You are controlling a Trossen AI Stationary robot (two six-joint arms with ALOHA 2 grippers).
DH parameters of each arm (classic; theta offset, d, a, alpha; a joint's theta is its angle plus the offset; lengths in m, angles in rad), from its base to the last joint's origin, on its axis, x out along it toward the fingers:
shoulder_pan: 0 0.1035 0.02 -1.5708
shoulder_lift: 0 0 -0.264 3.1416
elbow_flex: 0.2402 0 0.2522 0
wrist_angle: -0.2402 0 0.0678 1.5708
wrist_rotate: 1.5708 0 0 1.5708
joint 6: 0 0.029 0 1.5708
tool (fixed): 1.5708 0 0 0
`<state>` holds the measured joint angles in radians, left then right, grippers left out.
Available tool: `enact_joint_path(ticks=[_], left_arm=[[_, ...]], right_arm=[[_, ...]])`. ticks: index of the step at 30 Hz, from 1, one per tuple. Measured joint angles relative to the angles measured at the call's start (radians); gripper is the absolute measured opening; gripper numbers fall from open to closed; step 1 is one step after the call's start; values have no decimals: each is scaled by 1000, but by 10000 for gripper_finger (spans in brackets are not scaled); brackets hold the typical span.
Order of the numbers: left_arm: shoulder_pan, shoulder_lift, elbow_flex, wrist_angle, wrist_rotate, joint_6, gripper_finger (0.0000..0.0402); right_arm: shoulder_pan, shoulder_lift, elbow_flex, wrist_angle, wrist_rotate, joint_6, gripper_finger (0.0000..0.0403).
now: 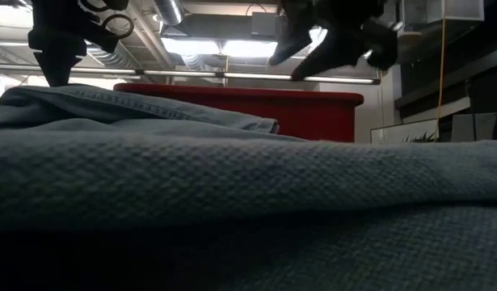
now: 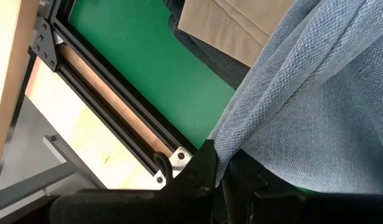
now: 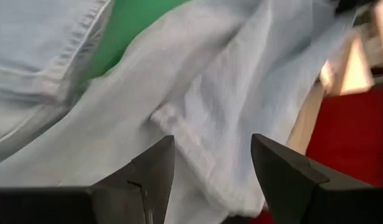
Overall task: Fold Laundry from Bin
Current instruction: Fold the light blue pants
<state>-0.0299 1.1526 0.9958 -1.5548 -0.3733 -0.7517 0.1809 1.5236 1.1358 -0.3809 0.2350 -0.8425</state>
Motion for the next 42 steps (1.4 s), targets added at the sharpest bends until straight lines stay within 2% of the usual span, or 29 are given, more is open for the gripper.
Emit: enact_joint_path(ticks=[6,10,17,21,26,31,35,42], left_arm=[[0,0,0,5,0,0,8],[0,0,0,7,0,0,8],[0,0,0,11,0,-4,8],[0,0,0,14,0,-4,8],[0,0,0,18,0,-4,8],[0,0,0,21,0,-4,8],[0,0,0,22,0,-4,8],[0,0,0,22,0,-4,8]], right_arm=[[50,88,-69,107,70,-93,211],[50,165,-69,160,82,-110,211],[49,257,-68,250,221,-225,211],[46,275,-68,287,238,-237,205],[40,282,-68,299,244,-237,162],[41,282,-68,342,244,-237,83],[41,282,-68,376,194,-204,15],[59,282,16,375,-13,-79,25]])
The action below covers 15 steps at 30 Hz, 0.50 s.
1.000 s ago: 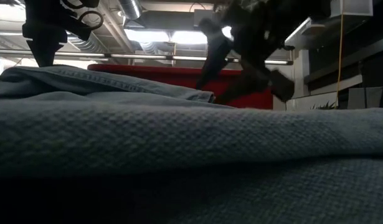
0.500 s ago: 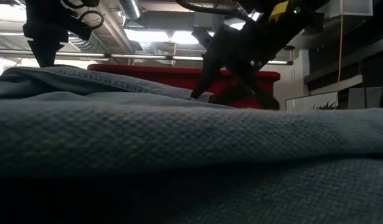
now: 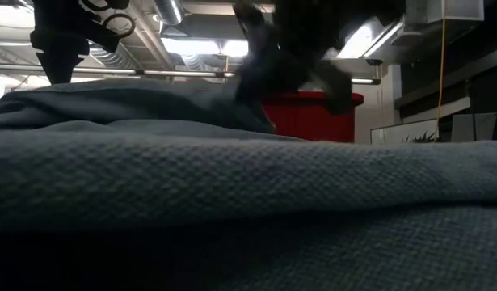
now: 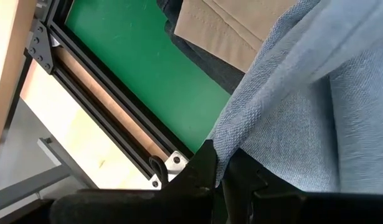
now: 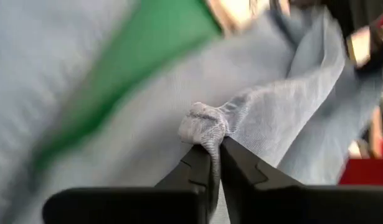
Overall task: Fold Laundry from Bin
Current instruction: Fold the light blue pants
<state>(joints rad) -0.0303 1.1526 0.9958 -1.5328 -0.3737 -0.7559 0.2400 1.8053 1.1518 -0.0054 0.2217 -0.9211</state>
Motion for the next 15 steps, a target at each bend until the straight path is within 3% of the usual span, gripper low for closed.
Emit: enact_joint_path(ticks=[5,7,10,15], left_arm=[[0,0,0,4,1,0,8],[0,0,0,4,2,0,8],[0,0,0,4,3,3,11],[0,0,0,3,2,6,25]], right_arm=[[24,-1,89,-85,-195,31,6],[31,-2,103,-140,-226,33,11],[36,-2,105,-222,-211,34,16],[30,-1,78,-292,-86,29,11]])
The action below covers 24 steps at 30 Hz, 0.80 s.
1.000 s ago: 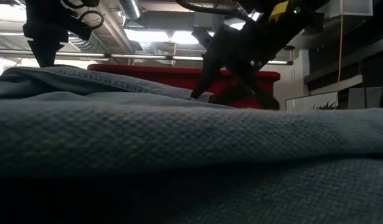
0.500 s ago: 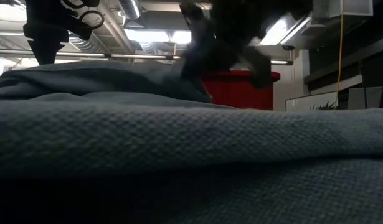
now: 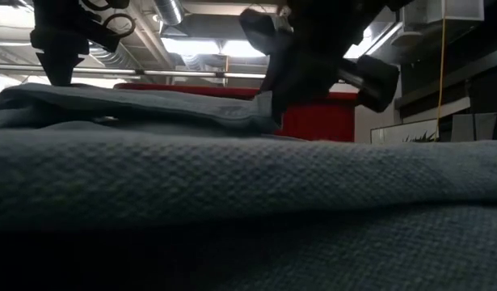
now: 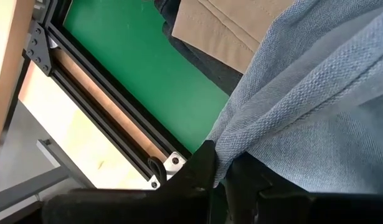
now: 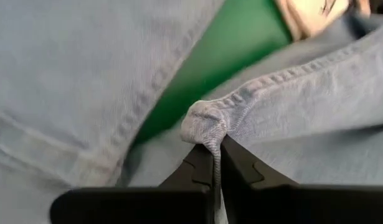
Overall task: Fold Laundry from Bin
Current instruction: Fold the light blue pants
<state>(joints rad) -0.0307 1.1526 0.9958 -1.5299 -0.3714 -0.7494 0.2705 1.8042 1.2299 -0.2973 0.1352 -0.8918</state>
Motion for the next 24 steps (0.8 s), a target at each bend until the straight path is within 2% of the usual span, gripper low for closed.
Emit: enact_joint_path(ticks=[8,14,19,24], left_arm=[[0,0,0,-3,28,1,67],[12,0,40,-47,113,-5,109],[12,-24,116,-45,200,-5,109],[-21,-49,190,-41,236,-63,96]], right_arm=[[-2,0,-8,4,-15,-2,30],[-2,0,-8,1,-19,31,36],[-2,0,-9,0,-18,31,37],[-2,0,-9,-5,-14,31,37]])
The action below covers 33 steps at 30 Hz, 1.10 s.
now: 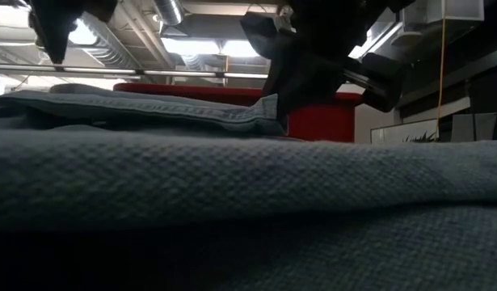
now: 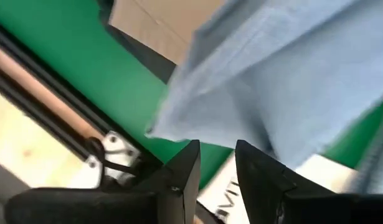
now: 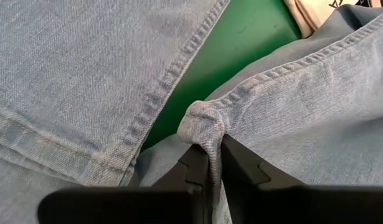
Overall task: Fold Laundry from Bin
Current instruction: Fold the light blue pants
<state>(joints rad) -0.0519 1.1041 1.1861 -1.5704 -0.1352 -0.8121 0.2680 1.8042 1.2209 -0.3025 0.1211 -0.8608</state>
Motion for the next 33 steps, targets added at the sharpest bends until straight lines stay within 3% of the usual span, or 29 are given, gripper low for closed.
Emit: enact_joint_path(ticks=[8,13,18,27,33], left_arm=[[-186,-21,-16,12,10,-319,90],[-323,-12,-83,103,19,-381,89],[-387,7,-110,216,34,-383,93],[-476,83,-138,264,101,-436,169],[-523,155,-167,262,35,-440,214]], right_arm=[[0,0,0,-4,0,0,37],[0,0,0,-6,0,0,37],[0,0,0,-6,1,0,37],[0,0,0,-8,1,0,37],[0,0,0,-8,1,0,37]])
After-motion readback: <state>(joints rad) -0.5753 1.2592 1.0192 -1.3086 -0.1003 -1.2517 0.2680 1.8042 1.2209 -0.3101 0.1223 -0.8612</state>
